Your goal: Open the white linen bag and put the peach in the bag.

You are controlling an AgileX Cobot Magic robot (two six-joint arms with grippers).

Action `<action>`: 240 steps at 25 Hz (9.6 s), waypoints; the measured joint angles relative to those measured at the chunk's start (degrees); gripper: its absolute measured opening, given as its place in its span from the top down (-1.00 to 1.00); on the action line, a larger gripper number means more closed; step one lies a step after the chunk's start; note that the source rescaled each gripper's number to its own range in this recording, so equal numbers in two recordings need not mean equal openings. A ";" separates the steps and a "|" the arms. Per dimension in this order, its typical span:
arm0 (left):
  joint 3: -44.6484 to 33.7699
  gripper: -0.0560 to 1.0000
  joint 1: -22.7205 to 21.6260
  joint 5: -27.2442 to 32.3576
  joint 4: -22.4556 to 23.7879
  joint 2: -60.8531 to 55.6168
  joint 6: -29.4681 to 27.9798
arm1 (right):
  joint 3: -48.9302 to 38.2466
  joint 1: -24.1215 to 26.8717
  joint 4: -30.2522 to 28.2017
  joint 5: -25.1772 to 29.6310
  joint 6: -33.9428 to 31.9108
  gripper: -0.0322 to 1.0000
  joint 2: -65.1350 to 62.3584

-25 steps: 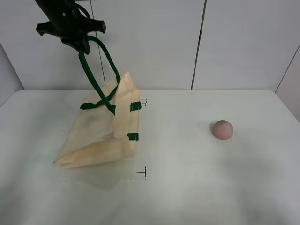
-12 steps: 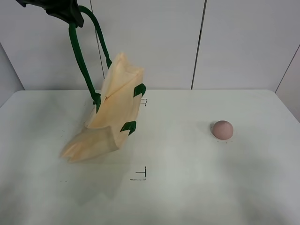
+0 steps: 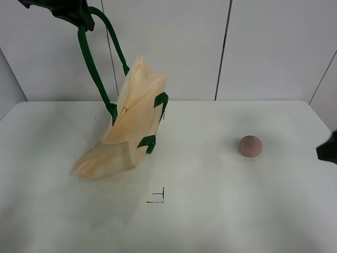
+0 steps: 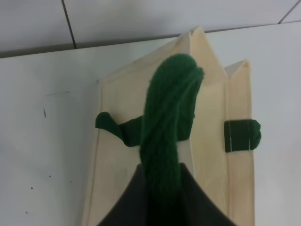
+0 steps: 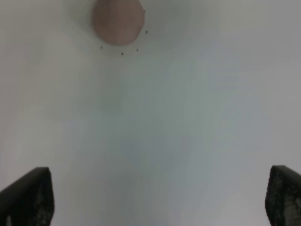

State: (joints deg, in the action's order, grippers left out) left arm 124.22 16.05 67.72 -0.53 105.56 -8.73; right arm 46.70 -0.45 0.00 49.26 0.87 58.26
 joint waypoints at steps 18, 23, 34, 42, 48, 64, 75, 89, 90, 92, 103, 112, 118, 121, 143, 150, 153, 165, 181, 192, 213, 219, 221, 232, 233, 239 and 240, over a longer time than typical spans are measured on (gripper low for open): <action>0.00 0.89 0.00 0.00 0.00 0.00 0.00 | 35.18 -4.66 1.69 -2.45 3.41 -1.00 58.77; 0.00 0.89 0.00 0.00 0.00 0.00 0.00 | 35.22 -4.66 2.48 -6.88 3.41 -1.00 63.70; 0.00 0.89 0.00 0.00 0.00 0.00 0.00 | 35.22 -4.66 5.12 -8.56 4.12 0.83 65.09; 0.00 0.89 0.00 0.00 0.00 0.00 0.00 | 38.78 -4.66 10.63 -2.78 8.36 0.94 55.40; 0.00 0.89 0.00 0.00 0.00 0.00 0.00 | 54.93 -7.83 18.61 6.85 9.90 0.94 52.88; 0.00 0.89 0.00 0.00 0.00 0.00 0.00 | 62.13 -29.64 33.08 -0.18 11.26 0.94 66.01; 0.00 0.89 0.00 0.00 0.00 0.00 0.00 | 62.13 -31.99 37.24 -8.93 13.01 0.35 72.06; 0.00 0.89 0.00 0.00 -0.19 0.00 0.00 | 68.38 -29.24 12.24 11.59 -2.56 -1.00 71.23; 0.00 0.89 0.00 0.00 -0.19 0.00 0.00 | 68.38 -29.24 12.24 11.59 -2.56 -1.00 71.23; 0.00 0.89 0.00 0.00 -0.19 0.00 0.00 | 70.64 -28.87 6.43 14.61 -4.15 -1.00 71.15; 0.00 0.89 0.00 0.00 -0.19 0.00 0.00 | 71.84 -15.41 0.65 17.29 -4.72 -1.00 70.70; 0.00 0.89 0.00 0.00 -0.19 0.00 0.00 | 71.84 -1.45 0.00 19.99 -3.49 -1.00 70.70; 0.00 0.89 0.00 0.00 -0.19 0.00 0.00 | 69.72 -0.24 0.63 20.11 -3.07 -1.00 69.29; 0.00 0.89 0.00 0.00 -0.19 0.00 0.00 | 63.64 -0.24 0.68 20.00 -3.07 -1.00 64.62; 0.00 0.89 0.00 0.00 -0.19 0.00 0.00 | -11.97 -0.24 0.67 12.44 -2.01 -1.00 -29.94; 0.00 0.89 0.00 0.00 -0.19 0.00 0.00 | -18.51 -0.24 0.47 10.02 -2.01 -1.00 -51.89; 0.00 0.89 0.00 0.00 -0.19 0.00 0.00 | -18.54 -0.24 0.47 9.82 -2.01 -1.00 -56.50; -7.75 0.89 0.00 -2.69 -3.69 4.32 0.00 | -18.54 -0.24 0.43 9.82 -2.01 -1.00 -58.44; -10.21 -0.87 0.00 -7.30 -7.96 18.91 4.18 | -18.54 -0.24 0.43 9.82 -2.01 -1.00 -58.44; -10.21 -1.00 -5.66 -5.77 5.11 18.89 1.89 | -18.54 -0.24 0.43 9.82 -2.01 -1.00 -58.44; -41.53 -1.00 -16.87 -1.33 3.11 -6.13 4.05 | -18.54 -0.24 0.43 9.82 -2.01 -1.00 -58.44; -63.35 -1.00 -16.87 -1.72 3.00 -27.46 5.44 | -18.54 -0.24 0.43 9.82 -2.01 -1.00 -58.44; -70.10 -1.00 -16.87 -2.72 3.00 -33.88 6.49 | -18.54 -0.24 0.43 9.82 -2.01 -1.00 -58.44; -94.69 -1.00 -16.87 -8.82 2.16 -74.22 9.81 | -18.54 -0.24 0.43 9.82 -2.01 -1.00 -58.44; -95.04 -1.00 -16.87 -8.60 1.45 -77.49 9.91 | -18.54 -0.24 0.43 9.82 -2.01 -1.00 -58.44; -95.85 -1.00 -16.87 -7.97 -1.25 -92.63 10.99 | -18.54 -0.24 0.43 9.82 -2.01 -1.00 -58.44; -95.85 -1.00 -16.87 -7.89 -1.30 -94.34 11.04 | -18.54 -0.24 0.43 9.82 -2.01 -1.00 -58.44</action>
State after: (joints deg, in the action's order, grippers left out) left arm 28.38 -0.82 59.83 -1.83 11.22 2.32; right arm 28.16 -0.69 0.43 59.08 -1.14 -0.19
